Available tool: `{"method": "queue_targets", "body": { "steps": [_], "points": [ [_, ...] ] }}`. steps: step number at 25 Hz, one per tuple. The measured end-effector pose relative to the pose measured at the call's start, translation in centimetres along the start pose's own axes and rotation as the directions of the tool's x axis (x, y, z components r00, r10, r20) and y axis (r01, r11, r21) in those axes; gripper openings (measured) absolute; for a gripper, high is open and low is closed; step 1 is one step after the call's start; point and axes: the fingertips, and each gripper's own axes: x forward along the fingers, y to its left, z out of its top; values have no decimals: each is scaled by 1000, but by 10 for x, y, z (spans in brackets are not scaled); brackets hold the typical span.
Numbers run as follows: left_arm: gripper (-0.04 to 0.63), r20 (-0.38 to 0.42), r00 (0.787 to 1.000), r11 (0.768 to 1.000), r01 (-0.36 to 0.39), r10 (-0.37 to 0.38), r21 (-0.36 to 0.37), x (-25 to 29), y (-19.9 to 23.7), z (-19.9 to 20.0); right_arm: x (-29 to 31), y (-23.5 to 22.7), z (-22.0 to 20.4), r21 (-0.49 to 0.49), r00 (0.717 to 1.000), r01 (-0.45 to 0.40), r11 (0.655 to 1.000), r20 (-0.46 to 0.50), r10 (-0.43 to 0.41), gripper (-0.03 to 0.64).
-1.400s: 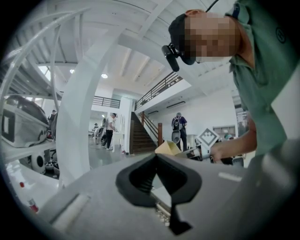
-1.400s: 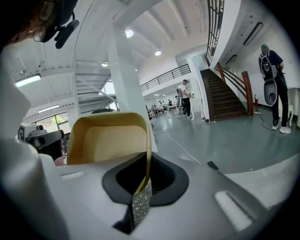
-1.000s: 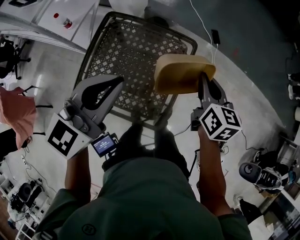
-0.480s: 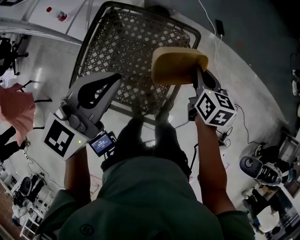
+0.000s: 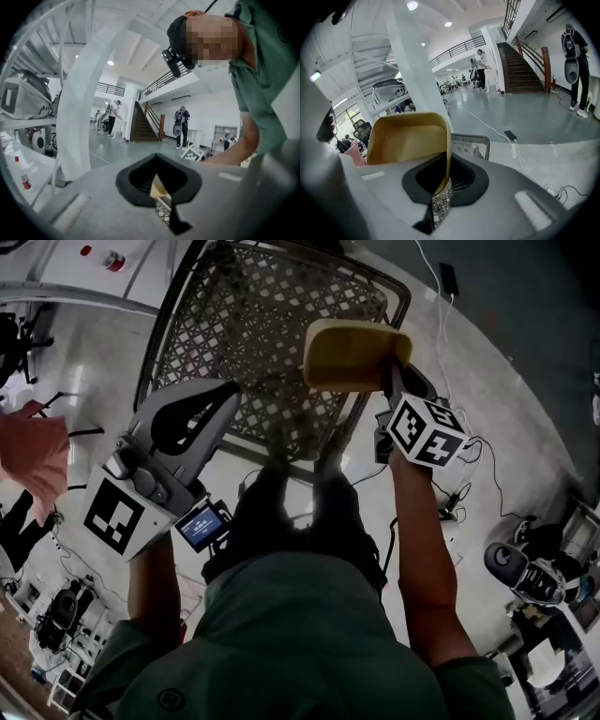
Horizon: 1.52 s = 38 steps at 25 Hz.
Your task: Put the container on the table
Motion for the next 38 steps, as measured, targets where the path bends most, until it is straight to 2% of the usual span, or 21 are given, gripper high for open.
{"method": "queue_targets", "body": {
  "steps": [21, 38],
  "points": [
    [2, -54, 999, 997, 0, -4, -77, 20, 17, -47, 84, -46, -69, 58, 986, 58, 997, -158, -49, 8],
    [2, -84, 996, 993, -10, 0, -119, 26, 32, -74, 135, -75, -116, 102, 958, 124, 987, -271, -93, 9]
  ]
}}
